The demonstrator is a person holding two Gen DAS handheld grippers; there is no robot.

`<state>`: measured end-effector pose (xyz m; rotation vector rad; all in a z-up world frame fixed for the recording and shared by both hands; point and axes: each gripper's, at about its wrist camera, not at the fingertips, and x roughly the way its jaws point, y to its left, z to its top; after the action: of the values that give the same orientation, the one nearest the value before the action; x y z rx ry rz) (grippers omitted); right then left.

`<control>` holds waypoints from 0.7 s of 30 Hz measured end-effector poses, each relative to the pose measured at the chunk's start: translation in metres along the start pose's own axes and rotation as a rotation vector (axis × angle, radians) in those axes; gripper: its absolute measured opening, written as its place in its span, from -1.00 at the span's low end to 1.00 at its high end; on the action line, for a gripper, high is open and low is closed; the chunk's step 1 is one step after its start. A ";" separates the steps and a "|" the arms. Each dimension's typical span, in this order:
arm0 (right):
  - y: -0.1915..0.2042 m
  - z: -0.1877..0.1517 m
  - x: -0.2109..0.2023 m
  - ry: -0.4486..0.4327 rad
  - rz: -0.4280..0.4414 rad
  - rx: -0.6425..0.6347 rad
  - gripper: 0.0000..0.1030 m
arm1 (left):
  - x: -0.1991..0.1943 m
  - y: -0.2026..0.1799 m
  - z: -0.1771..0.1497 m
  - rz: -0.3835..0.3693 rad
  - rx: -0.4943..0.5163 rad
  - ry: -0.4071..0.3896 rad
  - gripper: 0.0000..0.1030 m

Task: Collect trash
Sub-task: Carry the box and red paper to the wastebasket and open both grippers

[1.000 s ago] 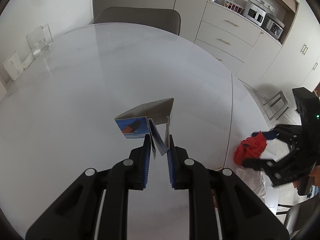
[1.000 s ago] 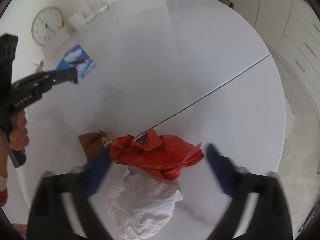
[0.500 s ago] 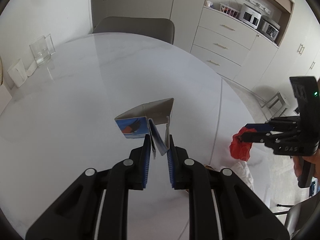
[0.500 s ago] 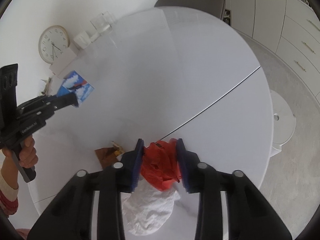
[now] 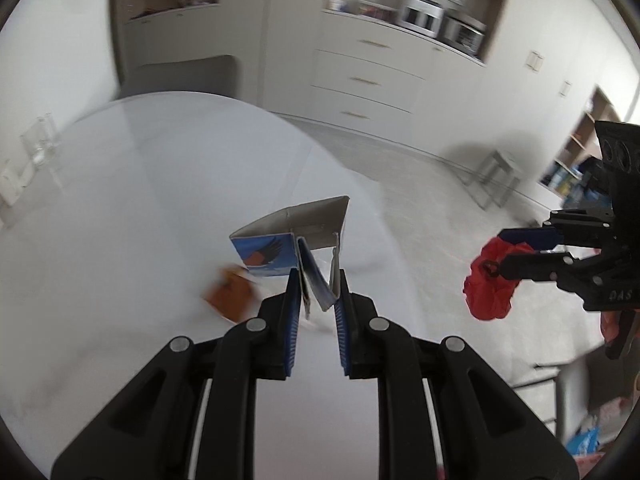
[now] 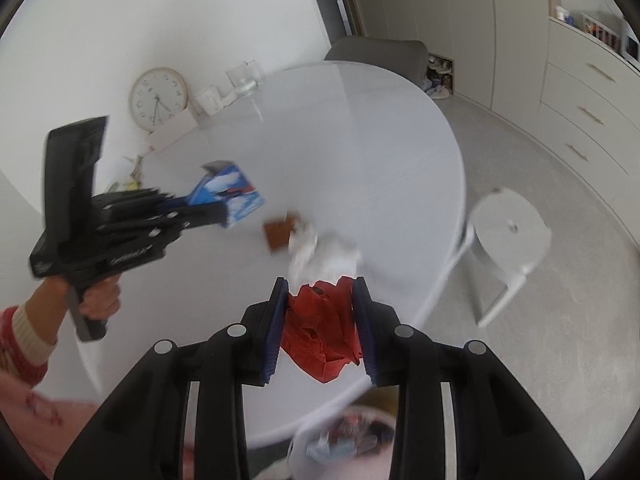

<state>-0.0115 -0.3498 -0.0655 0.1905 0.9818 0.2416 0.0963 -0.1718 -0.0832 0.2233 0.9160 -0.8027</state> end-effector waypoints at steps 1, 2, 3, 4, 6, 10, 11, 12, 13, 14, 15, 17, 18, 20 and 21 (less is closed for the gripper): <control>0.000 -0.020 -0.014 0.016 -0.005 0.009 -0.34 | -0.004 -0.016 -0.007 -0.013 0.009 0.006 -0.68; 0.000 -0.040 -0.024 0.033 -0.007 0.026 -0.34 | -0.006 -0.028 -0.013 -0.023 0.016 0.013 -0.68; -0.001 -0.054 -0.029 0.046 -0.009 0.033 -0.34 | -0.008 -0.042 -0.021 -0.038 0.022 0.025 -0.68; -0.001 -0.075 -0.035 0.070 -0.014 0.039 -0.34 | -0.010 -0.056 -0.029 -0.054 0.025 0.039 -0.68; -0.002 -0.112 -0.036 0.116 -0.020 0.053 -0.31 | -0.010 -0.077 -0.041 -0.075 0.031 0.063 -0.68; -0.004 -0.163 -0.013 0.188 -0.001 0.076 -0.30 | -0.008 -0.118 -0.064 -0.103 0.048 0.116 -0.68; -0.007 -0.172 -0.005 0.202 0.000 0.082 -0.27 | -0.007 -0.125 -0.068 -0.108 0.053 0.127 -0.68; -0.009 -0.181 0.001 0.208 0.002 0.087 -0.20 | -0.007 -0.133 -0.072 -0.110 0.061 0.139 -0.68; -0.014 -0.193 0.011 0.222 0.019 0.098 -0.04 | -0.006 -0.141 -0.077 -0.111 0.071 0.147 -0.68; -0.018 -0.200 0.020 0.241 0.033 0.107 0.19 | -0.006 -0.147 -0.080 -0.108 0.077 0.151 -0.67; -0.020 -0.204 0.025 0.243 0.028 0.109 0.54 | -0.006 -0.153 -0.084 -0.108 0.083 0.159 -0.67; -0.027 -0.216 0.032 0.248 0.019 0.118 0.94 | -0.004 -0.164 -0.089 -0.107 0.090 0.169 -0.67; -0.030 -0.219 0.034 0.255 0.023 0.126 0.95 | -0.003 -0.168 -0.089 -0.104 0.094 0.173 -0.67; -0.038 -0.226 0.034 0.291 0.020 0.156 0.95 | -0.001 -0.174 -0.094 -0.101 0.100 0.184 -0.67; -0.041 -0.228 0.031 0.297 0.010 0.167 0.95 | -0.001 -0.177 -0.096 -0.100 0.101 0.188 -0.66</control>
<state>-0.1814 -0.3688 -0.2253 0.3186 1.2973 0.2004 -0.0878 -0.2469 -0.1145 0.3479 1.0705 -0.9331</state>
